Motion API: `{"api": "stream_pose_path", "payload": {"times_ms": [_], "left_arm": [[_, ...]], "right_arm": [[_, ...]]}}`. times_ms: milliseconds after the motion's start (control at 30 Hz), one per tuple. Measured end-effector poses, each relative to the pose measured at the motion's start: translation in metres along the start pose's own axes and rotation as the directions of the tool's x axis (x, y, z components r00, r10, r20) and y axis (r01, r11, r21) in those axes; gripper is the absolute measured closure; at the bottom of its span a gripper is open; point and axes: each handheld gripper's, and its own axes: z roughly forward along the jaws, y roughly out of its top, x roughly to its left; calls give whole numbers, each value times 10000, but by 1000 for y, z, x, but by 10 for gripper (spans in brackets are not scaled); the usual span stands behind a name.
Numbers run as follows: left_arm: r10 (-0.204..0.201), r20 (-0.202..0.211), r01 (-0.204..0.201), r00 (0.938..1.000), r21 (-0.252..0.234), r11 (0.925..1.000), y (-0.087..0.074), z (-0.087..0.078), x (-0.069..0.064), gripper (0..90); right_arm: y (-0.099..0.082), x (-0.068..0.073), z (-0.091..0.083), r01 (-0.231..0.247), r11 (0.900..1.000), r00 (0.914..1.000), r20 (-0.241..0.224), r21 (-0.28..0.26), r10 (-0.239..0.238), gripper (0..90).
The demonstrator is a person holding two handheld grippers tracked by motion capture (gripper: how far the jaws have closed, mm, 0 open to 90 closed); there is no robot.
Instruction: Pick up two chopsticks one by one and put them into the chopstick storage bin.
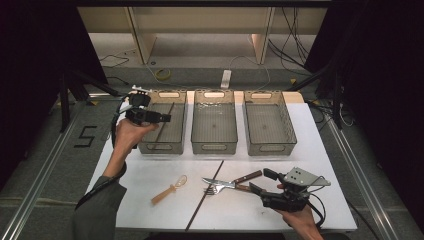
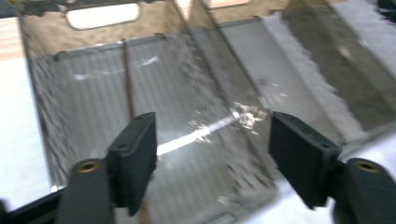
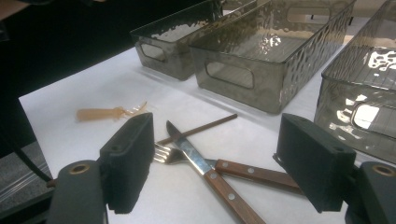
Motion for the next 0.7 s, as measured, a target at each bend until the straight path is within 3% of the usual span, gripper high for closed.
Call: {"api": "stream_pose_path", "payload": {"times_ms": [33, 100, 167, 267, 333, 467, 567, 667, 700], "left_arm": [[84, 261, -81, 9996, -90, 9999, -7, -8, -8, 286], [68, 483, -52, 9988, -332, 9994, -16, -15, -16, 275], [152, 582, -137, 9982, -274, 9995, -25, -20, -22, 247], [241, 634, -231, 9977, -168, 9996, -32, -21, -26, 219], [125, 1026, -98, 9946, -262, 9996, -43, -19, -30, 214], [247, 837, -258, 9962, 119, 9996, -51, -14, -35, 196], [733, 871, -775, 9935, 462, 9959, -57, -11, -48, 189], [836, 962, -890, 9918, 528, 9946, -60, -8, -56, 187], [1162, 1015, -1239, 9880, 738, 9895, -64, -6, -64, 186]], "right_arm": [[0, 0, 0, 5, 10000, 10000, 3, -10, -5, 284], [0, 1, -1, -14, 10000, 10000, 17, -13, 14, 284], [0, 1, -1, 16, 10000, 10000, 15, -35, -16, 284], [1, 2, 0, 7, 10000, 10000, 20, -33, -7, 284], [1, 2, 0, 48, 10000, 10000, 14, -30, -48, 284], [2, 3, -1, 74, 9999, 10000, -15, -99, -74, 284], [1, 3, -2, 102, 9999, 9999, 17, -85, -102, 284], [1, 3, -2, 141, 9999, 9999, 34, -91, -141, 284], [1, 3, -2, 128, 9999, 9999, 33, -91, -128, 284]]}}
